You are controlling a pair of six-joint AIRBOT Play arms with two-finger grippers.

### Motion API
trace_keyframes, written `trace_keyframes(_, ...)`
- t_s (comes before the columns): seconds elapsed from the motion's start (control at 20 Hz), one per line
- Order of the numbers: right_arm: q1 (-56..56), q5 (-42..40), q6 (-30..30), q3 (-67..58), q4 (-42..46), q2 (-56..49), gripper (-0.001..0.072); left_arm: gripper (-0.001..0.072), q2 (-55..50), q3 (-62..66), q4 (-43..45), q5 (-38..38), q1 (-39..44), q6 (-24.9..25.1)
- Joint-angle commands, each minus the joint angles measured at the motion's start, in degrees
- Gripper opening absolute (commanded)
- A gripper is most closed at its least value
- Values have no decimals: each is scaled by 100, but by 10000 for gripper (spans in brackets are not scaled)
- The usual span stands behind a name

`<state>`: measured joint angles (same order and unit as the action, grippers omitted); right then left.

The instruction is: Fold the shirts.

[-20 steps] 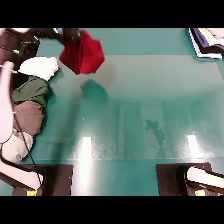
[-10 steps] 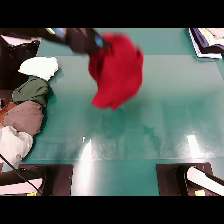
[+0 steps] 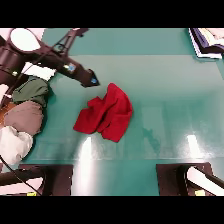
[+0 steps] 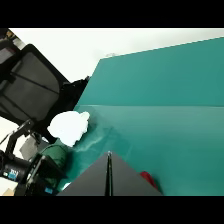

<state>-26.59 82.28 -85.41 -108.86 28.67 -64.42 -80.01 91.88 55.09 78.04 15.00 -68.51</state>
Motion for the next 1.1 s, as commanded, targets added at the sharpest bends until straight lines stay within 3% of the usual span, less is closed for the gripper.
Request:
trace_keyframes(0.0,4,92,0,4,0,15,17,651,151,-461,175,291,-863,-181)
trace_keyframes(0.4,4,245,0,4,153,-13,17,651,179,-3672,151,-577,-1292,146)
trace_keyframes(0.85,7,367,0,4,295,-13,17,646,168,-4288,107,-1281,-940,140)
trace_keyframes(1.0,9,525,-2,7,299,-15,17,119,168,-4284,87,-1471,-699,105)
trace_keyframes(1.05,61,660,-2,7,413,-15,17,30,175,-4236,85,-1425,-702,92)
